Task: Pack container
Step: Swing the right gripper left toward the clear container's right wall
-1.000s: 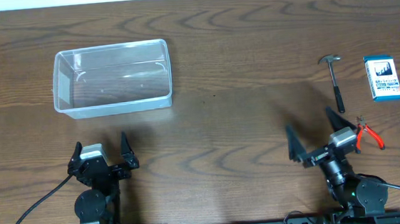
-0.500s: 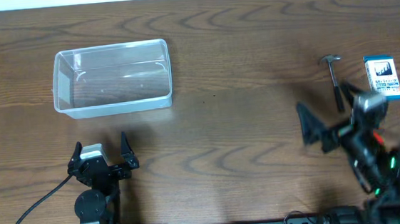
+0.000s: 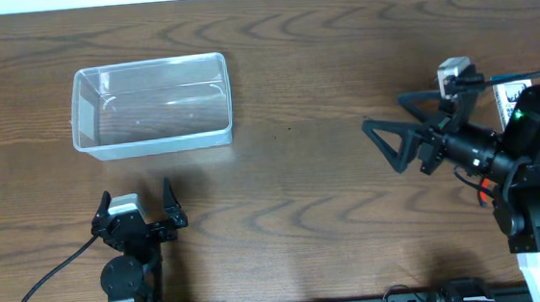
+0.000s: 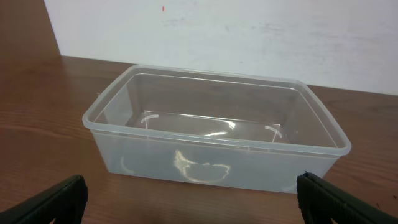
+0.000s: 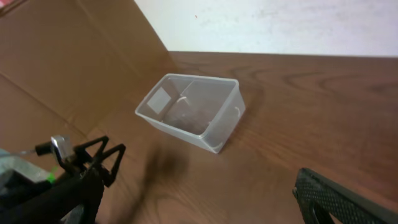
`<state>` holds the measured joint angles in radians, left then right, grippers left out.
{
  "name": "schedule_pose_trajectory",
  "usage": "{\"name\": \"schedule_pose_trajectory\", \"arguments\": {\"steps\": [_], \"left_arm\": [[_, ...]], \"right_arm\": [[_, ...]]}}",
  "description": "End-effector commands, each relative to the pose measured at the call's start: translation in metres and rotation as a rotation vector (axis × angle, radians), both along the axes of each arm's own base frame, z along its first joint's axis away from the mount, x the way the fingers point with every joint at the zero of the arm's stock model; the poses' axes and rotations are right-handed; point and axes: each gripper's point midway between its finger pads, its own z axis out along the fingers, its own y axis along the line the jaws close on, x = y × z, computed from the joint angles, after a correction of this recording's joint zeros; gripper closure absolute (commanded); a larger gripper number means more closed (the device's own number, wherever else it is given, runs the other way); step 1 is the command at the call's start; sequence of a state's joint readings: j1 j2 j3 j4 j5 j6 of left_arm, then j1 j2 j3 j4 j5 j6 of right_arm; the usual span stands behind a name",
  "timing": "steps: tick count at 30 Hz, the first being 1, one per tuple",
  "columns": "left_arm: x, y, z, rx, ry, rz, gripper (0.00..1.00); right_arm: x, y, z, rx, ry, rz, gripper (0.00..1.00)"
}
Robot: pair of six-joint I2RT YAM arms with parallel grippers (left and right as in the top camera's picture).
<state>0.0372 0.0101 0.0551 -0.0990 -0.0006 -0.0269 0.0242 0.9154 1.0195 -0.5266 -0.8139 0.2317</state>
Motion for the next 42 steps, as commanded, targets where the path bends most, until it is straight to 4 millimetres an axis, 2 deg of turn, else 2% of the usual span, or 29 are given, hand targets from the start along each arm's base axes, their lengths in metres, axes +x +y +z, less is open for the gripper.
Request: {"name": "schedule_pose_trajectory", "arguments": {"steps": [1,5,8,12,15,19,22,24,28,31,37,42], "left_arm": [[0.0,0.001,-0.017,-0.005,0.036,0.006,0.02],[0.0,0.001,-0.017,-0.005,0.036,0.006,0.02],[0.0,0.001,-0.017,-0.005,0.035,0.006,0.02],[0.0,0.001,-0.017,-0.005,0.035,0.006,0.02],[0.0,0.001,-0.017,-0.005,0.035,0.006,0.02],[0.0,0.001,-0.017,-0.005,0.036,0.006,0.02],[0.0,0.001,-0.017,-0.005,0.035,0.006,0.02],[0.0,0.001,-0.017,-0.005,0.036,0.006,0.02],[0.0,0.001,-0.017,-0.005,0.035,0.006,0.02],[0.0,0.001,-0.017,-0.005,0.036,0.006,0.02],[0.002,0.002,-0.009,0.023,0.008,0.007,0.02],[0.002,-0.001,0.012,0.016,-0.061,-0.004,0.02]], "right_arm": [[0.005,0.004,0.019,0.015,0.007,-0.08,0.01],[0.013,0.024,0.03,-0.037,-0.011,-0.113,0.01],[0.016,0.055,0.028,-0.089,0.042,-0.069,0.01],[0.031,0.089,0.006,-0.237,0.178,-0.052,0.01],[0.044,0.104,-0.011,-0.351,0.279,-0.053,0.01],[0.057,0.108,-0.024,-0.454,0.375,-0.066,0.01],[0.061,0.111,-0.028,-0.484,0.384,-0.048,0.01],[0.061,0.113,-0.028,-0.471,0.394,-0.049,0.01],[0.061,0.117,-0.025,-0.335,0.525,-0.151,0.01],[0.064,0.127,-0.018,-0.36,0.422,-0.077,0.01],[0.057,0.137,-0.019,-0.398,0.391,-0.071,0.01],[0.055,0.139,-0.019,-0.375,0.418,-0.089,0.01]]}}
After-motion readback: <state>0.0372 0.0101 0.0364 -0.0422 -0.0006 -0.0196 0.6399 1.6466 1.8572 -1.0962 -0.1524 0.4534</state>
